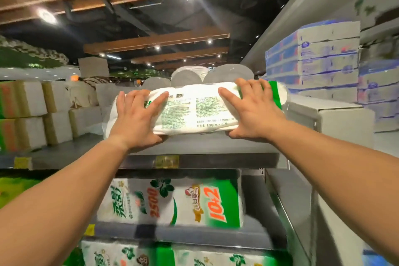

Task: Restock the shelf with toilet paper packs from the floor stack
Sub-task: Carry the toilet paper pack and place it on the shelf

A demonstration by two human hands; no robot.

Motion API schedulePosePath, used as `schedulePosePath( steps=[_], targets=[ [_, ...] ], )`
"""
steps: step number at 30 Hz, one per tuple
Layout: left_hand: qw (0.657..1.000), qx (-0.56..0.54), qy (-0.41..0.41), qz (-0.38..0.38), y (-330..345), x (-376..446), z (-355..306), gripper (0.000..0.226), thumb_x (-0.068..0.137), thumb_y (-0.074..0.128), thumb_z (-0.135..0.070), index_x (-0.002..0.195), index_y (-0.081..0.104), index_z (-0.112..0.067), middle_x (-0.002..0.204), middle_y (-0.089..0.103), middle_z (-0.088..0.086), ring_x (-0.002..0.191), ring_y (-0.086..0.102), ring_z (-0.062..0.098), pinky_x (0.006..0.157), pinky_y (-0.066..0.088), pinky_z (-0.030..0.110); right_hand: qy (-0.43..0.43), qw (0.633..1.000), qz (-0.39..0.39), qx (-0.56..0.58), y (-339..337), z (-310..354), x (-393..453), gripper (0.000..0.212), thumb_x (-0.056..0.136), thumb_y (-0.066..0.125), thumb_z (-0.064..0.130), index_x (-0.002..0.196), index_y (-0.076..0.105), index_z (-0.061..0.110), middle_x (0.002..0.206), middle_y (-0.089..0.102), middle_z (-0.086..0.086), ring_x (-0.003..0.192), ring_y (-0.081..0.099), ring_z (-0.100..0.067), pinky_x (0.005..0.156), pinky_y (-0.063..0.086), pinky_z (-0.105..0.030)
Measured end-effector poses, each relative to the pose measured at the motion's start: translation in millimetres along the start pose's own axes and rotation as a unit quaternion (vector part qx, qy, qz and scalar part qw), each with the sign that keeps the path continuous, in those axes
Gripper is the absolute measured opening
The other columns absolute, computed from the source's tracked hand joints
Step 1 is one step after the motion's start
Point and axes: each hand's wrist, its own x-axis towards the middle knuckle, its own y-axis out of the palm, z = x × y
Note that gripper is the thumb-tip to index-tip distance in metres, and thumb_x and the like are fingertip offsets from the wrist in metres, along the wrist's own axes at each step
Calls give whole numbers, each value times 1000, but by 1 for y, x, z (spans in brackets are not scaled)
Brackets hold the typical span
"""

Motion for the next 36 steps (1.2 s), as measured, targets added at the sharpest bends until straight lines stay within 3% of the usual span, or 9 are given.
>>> schedulePosePath(
  steps=[5, 10, 13, 16, 18, 21, 26, 31, 36],
  targets=[
    [999, -37, 35, -17, 65, 50, 19, 110, 57, 57, -77, 155, 36, -30, 136, 44, 23, 128, 33, 39, 113, 19, 69, 26, 999, 20, -24, 40, -14, 34, 112, 67, 74, 69, 157, 18, 35, 155, 22, -16, 141, 22, -37, 119, 6, -55],
    [995, -40, 55, 78, 123, 102, 28, 121, 56, 71, -73, 158, 17, -40, 145, 37, 12, 133, 25, 31, 116, 18, 63, 63, 991, 112, -28, 72, -33, 69, 114, 70, 73, 69, 159, 9, 41, 161, 15, -12, 144, 17, -35, 122, 5, -54],
    [990, -71, 49, 112, 147, 135, 28, 125, 55, 75, -69, 157, 9, -38, 151, 36, 6, 141, 26, 29, 117, 13, 68, 94, 984, 146, -29, 86, -47, 93, 109, 72, 73, 69, 157, 10, 45, 165, 8, -10, 148, 13, -36, 122, 5, -56],
    [982, -103, -3, 158, 159, 164, 22, 113, 67, 79, -64, 156, 15, -39, 164, 20, 6, 151, 19, 29, 118, 7, 68, 142, 976, 162, -31, 101, -54, 115, 93, 78, 69, 66, 154, 21, 45, 165, 12, -10, 150, 11, -38, 120, 8, -63],
    [975, -87, -23, 203, 166, 176, 16, 113, 70, 79, -65, 158, 14, -38, 168, 15, 3, 154, 15, 28, 115, 11, 71, 181, 962, 203, -27, 117, -50, 126, 103, 77, 73, 64, 157, 13, 38, 164, 17, -12, 151, 14, -37, 119, 10, -67],
    [973, -21, -47, 226, 179, 187, 5, 139, 50, 88, -70, 157, 7, -36, 164, 25, 2, 150, 21, 35, 109, 15, 78, 205, 953, 217, -46, 139, -51, 138, 123, 69, 87, 52, 159, 7, 30, 163, 20, -14, 151, 15, -40, 116, 8, -70],
    [968, -13, -77, 239, 204, 212, -4, 118, 42, 93, -67, 137, 35, -27, 141, 54, 3, 130, 50, 35, 104, 28, 76, 194, 954, 224, -53, 164, -73, 164, 107, 65, 91, 45, 150, 27, 27, 149, 40, -10, 140, 32, -40, 115, 13, -71],
    [966, -7, -93, 240, 230, 234, -13, 116, 43, 93, -67, 137, 37, -28, 142, 50, 2, 130, 48, 33, 104, 29, 70, 221, 950, 214, -45, 199, -90, 183, 83, 83, 74, 13, 150, 27, 26, 151, 37, -13, 143, 26, -43, 117, 11, -68],
    [961, -17, -104, 256, 249, 250, -11, 119, 42, 94, -64, 139, 35, -26, 146, 46, 2, 133, 44, 32, 107, 26, 72, 214, 948, 234, -19, 219, -104, 199, 105, 71, 90, 30, 152, 23, 28, 152, 35, -12, 143, 26, -41, 117, 14, -66]
  ],
)
